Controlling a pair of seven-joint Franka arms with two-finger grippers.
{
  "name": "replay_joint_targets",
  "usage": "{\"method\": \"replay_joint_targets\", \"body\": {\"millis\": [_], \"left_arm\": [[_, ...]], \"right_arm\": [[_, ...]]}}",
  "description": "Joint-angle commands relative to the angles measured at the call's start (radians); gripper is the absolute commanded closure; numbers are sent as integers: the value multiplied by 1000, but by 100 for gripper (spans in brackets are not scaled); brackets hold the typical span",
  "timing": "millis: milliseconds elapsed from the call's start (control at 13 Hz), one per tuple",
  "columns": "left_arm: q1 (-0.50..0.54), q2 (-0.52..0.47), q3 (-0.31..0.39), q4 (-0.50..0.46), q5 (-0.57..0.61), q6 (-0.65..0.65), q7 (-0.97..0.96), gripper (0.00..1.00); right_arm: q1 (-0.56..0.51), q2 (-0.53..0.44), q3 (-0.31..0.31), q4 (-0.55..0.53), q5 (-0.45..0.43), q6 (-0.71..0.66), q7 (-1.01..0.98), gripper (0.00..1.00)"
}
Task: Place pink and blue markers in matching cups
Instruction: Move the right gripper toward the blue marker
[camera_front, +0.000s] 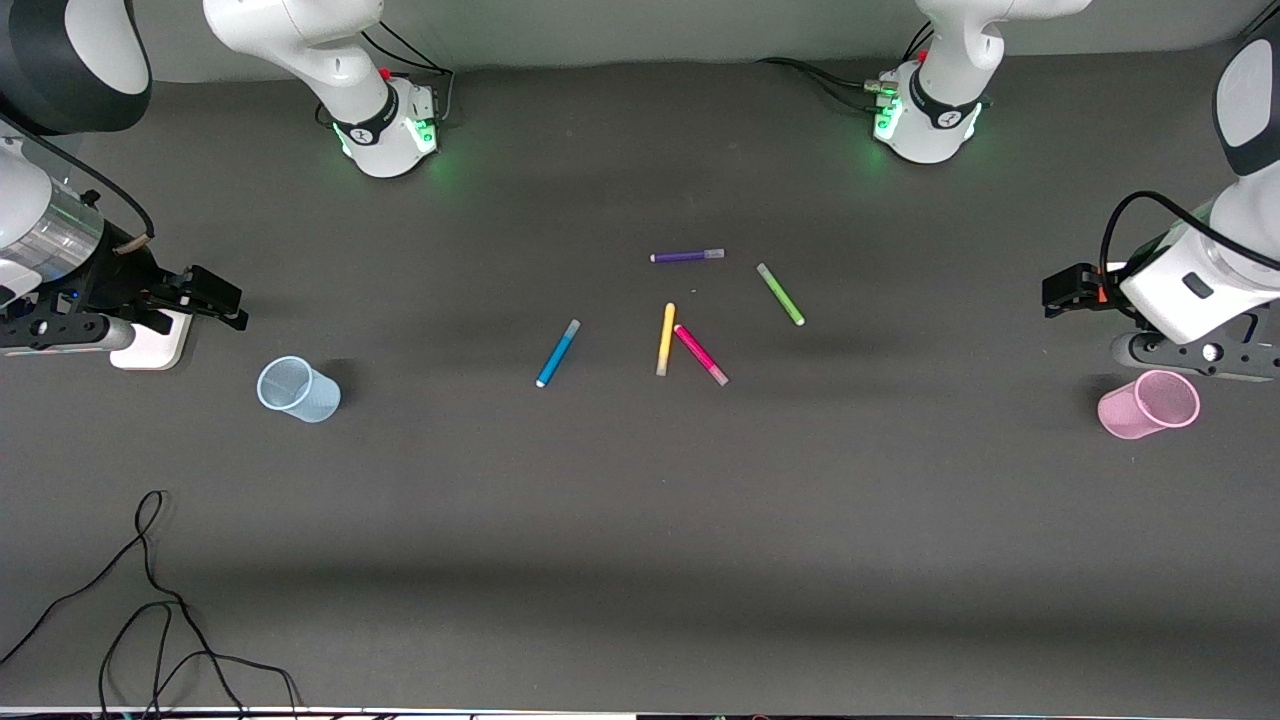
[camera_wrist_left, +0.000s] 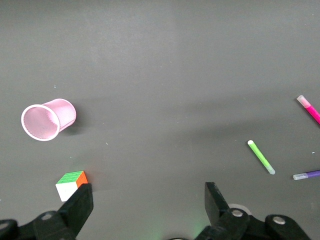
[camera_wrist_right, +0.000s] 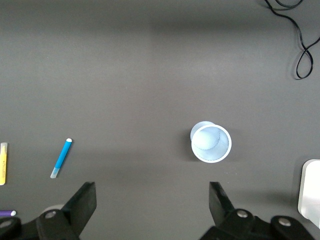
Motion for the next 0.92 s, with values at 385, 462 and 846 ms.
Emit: {"method": "replay_joint_targets", "body": {"millis": [385,462,846], "left_arm": [[44,-29,-33,-27,-4,-15,12,1],[44,-28,-33,-25,-4,-11,12,1],[44,-26,-33,-25,-4,-14,12,1]], "right_arm": [[36,42,30,15,-1,-22,23,0],[39,59,62,21,11,-22,56,0],[42,214,198,85,146,-63,223,0]]}}
